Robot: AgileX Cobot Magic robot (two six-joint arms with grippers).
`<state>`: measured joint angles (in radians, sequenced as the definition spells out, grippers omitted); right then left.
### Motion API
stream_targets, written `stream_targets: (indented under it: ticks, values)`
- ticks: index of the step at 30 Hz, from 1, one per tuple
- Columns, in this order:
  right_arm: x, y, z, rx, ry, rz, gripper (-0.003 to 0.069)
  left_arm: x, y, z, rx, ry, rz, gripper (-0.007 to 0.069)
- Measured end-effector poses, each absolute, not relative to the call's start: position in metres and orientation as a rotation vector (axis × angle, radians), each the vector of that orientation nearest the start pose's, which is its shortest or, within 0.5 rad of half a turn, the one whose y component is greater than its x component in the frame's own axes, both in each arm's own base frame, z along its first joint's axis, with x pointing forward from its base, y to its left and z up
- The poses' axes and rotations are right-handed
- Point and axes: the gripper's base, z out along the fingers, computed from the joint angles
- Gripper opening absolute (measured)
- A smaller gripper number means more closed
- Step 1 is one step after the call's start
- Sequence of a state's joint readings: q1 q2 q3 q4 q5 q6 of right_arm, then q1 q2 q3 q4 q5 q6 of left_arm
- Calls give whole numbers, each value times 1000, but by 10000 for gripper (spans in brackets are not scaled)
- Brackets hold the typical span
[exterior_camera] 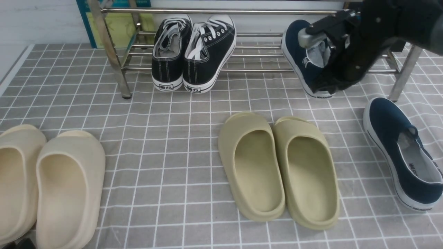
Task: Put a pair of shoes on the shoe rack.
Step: Use the right arm to put a shoe into the shoe rack, then use the right arm to grab the shoe closest to it
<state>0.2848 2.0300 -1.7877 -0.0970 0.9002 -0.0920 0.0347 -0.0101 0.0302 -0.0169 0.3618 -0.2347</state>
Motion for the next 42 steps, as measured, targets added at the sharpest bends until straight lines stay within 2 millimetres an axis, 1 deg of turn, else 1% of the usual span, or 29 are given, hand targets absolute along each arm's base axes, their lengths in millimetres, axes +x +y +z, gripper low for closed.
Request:
stream_targets:
  ticks: [1, 2, 3, 4, 6, 9, 11, 13, 15, 16, 17, 18, 19, 20, 21, 22, 24, 25, 26, 28, 29, 30, 31, 32, 34, 36, 38, 41, 42]
  values:
    - [440, 121, 263, -533, 2569, -57, -3, 53, 1, 171, -261, 1850, -155, 171]
    - [447, 122, 266, -502, 2560, -71, -3, 53, 1, 171, -261, 1850, -155, 173]
    - [447, 122, 266, -500, 2561, -72, -3, 53, 1, 171, -261, 1850, -155, 173]
    - [454, 123, 269, -476, 2542, -77, -3, 53, 1, 171, -261, 1850, -155, 176]
    - [462, 125, 270, -456, 2519, -68, -2, 53, 1, 171, -261, 1850, -155, 179]
    - [467, 128, 268, -439, 2515, -40, -1, 53, 1, 171, -261, 1850, -155, 181]
    - [470, 130, 261, -429, 2531, -16, 6, 53, 1, 171, -261, 1850, -155, 183]
    - [470, 131, 259, -425, 2549, -12, 22, 53, 1, 171, -261, 1850, -155, 185]
    - [468, 130, 264, -424, 2565, -15, 56, 53, 1, 171, -261, 1850, -155, 186]
    - [466, 130, 268, -424, 2580, -18, 85, 53, 1, 171, -261, 1850, -155, 186]
    - [461, 128, 273, -425, 2621, -24, 135, 53, 1, 171, -261, 1850, -155, 186]
    - [457, 127, 278, -424, 2648, -25, 168, 53, 1, 171, -261, 1850, -155, 188]
    - [449, 125, 288, -426, 2686, -22, 220, 53, 1, 171, -261, 1850, -155, 190]
    - [447, 125, 292, -426, 2684, -17, 237, 53, 1, 171, -261, 1850, -155, 190]
    - [441, 124, 299, -440, 2693, -9, 280, 53, 1, 171, -261, 1850, -155, 191]
    - [433, 123, 315, -452, 2675, 11, 328, 53, 1, 171, -261, 1850, -155, 190]
    - [415, 120, 337, -473, 2640, 42, 393, 53, 1, 171, -261, 1850, -155, 190]
    - [415, 120, 335, -477, 2647, 41, 399, 53, 1, 171, -261, 1850, -155, 190]
    - [394, 115, 352, -483, 2628, 50, 437, 53, 1, 171, -261, 1850, -155, 190]
    - [372, 108, 358, -490, 2641, 48, 456, 53, 1, 171, -261, 1850, -155, 192]
    - [356, 102, 358, -488, 2665, 43, 461, 53, 1, 171, -261, 1850, -155, 194]
    - [354, 101, 357, -489, 2670, 43, 461, 53, 1, 171, -261, 1850, -155, 194]
    - [334, 91, 351, -470, 2717, 36, 465, 53, 1, 171, -261, 1850, -155, 196]
    - [325, 86, 346, -451, 2743, 34, 465, 53, 1, 171, -261, 1850, -155, 197]
    - [302, 74, 329, -396, 2821, 27, 467, 53, 1, 171, -261, 1850, -155, 197]
    - [291, 65, 315, -337, 2848, 20, 468, 53, 1, 171, -262, 1851, -155, 199]
    - [283, 58, 295, -280, 2869, 12, 467, 53, 1, 171, -262, 1851, -155, 201]
    - [279, 54, 268, -264, 2881, -6, 467, 53, 1, 171, -262, 1851, -155, 204]
    - [280, 54, 268, -262, 2873, -7, 467, 53, 1, 171, -262, 1851, -155, 204]
